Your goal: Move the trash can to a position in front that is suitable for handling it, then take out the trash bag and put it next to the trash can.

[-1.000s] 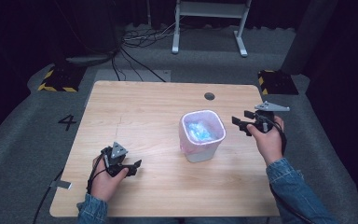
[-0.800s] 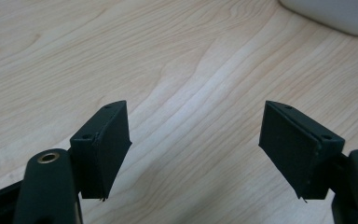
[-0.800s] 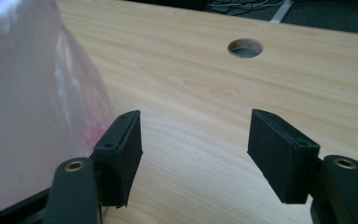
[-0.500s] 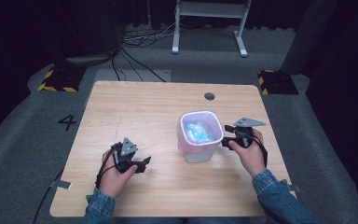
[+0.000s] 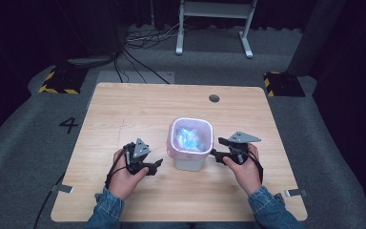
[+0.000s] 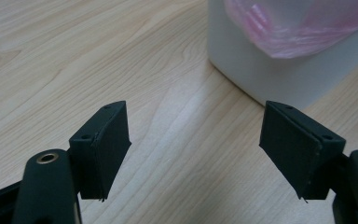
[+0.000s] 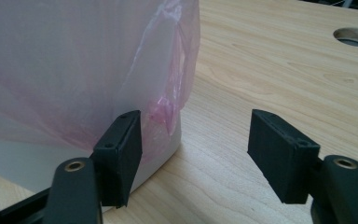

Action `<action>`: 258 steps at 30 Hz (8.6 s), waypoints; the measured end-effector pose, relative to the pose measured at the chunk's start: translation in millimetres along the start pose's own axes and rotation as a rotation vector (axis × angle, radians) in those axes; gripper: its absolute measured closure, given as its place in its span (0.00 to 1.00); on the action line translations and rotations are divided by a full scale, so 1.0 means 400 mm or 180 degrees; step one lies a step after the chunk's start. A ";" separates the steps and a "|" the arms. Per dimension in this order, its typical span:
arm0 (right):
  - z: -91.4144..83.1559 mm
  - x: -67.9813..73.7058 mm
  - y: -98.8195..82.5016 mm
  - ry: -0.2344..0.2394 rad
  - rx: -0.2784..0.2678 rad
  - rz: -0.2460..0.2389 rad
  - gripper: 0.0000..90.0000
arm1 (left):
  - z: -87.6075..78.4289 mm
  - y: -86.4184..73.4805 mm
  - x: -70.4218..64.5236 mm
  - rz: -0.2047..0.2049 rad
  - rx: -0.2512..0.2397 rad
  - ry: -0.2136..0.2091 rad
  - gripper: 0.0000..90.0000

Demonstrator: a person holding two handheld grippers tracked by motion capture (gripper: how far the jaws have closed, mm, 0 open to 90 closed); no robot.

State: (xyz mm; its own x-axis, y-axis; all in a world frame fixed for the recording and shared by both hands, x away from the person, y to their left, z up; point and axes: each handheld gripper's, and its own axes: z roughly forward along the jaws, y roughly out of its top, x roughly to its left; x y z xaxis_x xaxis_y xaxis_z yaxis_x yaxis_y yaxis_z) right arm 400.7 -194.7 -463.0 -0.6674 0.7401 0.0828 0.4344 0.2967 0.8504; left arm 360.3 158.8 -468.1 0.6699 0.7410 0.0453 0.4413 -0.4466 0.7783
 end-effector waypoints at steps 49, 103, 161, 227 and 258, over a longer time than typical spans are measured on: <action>-0.061 0.063 0.032 0.0341 0.0389 -0.0991 0.95 | -0.020 0.065 -0.092 0.0311 -0.0385 -0.0777 0.94; -0.106 0.040 0.086 0.0168 0.0041 -0.0670 1.00 | -0.033 0.119 -0.038 0.0127 -0.0835 -0.0615 0.99; -0.079 0.009 0.224 -0.0405 -0.0362 -0.0365 0.32 | -0.123 0.029 -0.043 -0.0051 -0.0686 -0.0220 0.40; -0.104 0.182 0.295 0.0542 -0.0111 -0.0633 0.98 | -0.062 0.047 -0.081 0.0098 -0.0628 -0.0457 0.42; -0.264 0.165 0.429 0.0326 -0.1045 -0.0733 0.98 | -0.101 0.005 -0.053 -0.0079 -0.0620 -0.0300 0.42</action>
State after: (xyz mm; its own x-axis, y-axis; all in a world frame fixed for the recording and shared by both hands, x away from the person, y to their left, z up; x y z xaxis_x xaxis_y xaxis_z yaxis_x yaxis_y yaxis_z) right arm 367.3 -158.5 -256.8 -0.7886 0.6079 -0.0919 0.0616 0.2270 0.9720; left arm 323.1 162.4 -442.2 0.7172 0.6963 -0.0271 0.3409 -0.3167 0.8851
